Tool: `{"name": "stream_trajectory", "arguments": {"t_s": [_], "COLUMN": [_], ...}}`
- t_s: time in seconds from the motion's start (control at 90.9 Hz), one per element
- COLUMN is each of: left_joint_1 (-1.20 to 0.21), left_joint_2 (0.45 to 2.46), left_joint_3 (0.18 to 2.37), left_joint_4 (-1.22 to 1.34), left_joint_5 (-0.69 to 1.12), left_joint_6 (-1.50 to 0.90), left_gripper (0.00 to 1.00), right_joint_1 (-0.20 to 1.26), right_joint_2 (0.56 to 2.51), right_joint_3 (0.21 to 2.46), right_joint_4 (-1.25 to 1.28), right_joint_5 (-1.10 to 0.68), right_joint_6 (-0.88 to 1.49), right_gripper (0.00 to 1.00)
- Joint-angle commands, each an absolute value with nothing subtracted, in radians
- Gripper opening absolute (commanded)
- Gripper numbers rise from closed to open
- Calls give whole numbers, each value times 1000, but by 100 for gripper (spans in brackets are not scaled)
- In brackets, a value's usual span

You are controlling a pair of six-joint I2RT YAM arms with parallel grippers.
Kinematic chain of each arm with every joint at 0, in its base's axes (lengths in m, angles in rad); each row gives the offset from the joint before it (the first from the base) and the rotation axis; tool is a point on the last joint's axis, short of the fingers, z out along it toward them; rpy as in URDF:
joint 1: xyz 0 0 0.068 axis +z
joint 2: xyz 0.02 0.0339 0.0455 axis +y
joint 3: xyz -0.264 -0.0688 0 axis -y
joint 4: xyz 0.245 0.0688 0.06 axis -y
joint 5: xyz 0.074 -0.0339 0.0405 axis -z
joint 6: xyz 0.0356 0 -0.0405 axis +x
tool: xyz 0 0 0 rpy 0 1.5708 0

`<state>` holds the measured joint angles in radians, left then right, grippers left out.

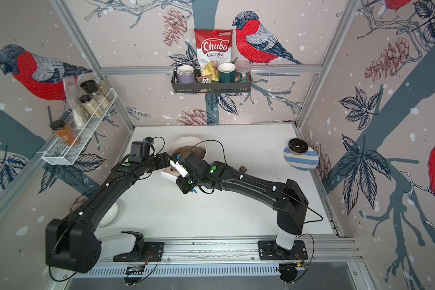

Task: Scrub the dried mud off the ceramic pot
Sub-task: Brush off the soil from the pot.

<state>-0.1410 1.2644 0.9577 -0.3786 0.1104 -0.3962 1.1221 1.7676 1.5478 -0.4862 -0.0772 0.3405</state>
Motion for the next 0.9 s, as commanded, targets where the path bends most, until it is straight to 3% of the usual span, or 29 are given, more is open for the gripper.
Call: {"name": "stream_trajectory", "arguments": {"t_s": [0.0, 0.209, 0.352, 0.891], "left_joint_1": [-124, -123, -123, -128], "left_joint_2": [1269, 1304, 1303, 1370], "left_joint_3": [956, 992, 967, 974], "left_joint_4": [-333, -350, -336, -373], "left_joint_5": [129, 159, 168, 192], "left_joint_6": [-469, -448, -446, -412], "left_gripper": [73, 67, 64, 57], "right_joint_1": [1126, 1123, 1102, 1001], "right_joint_2": [1804, 1940, 1946, 1565], "right_joint_3": [1596, 1750, 1723, 1236], "right_joint_4": [-488, -625, -669, -607], "right_joint_5": [26, 68, 106, 45], "right_joint_6": [478, 590, 676, 648], "right_gripper": [0, 0, 0, 0]}}
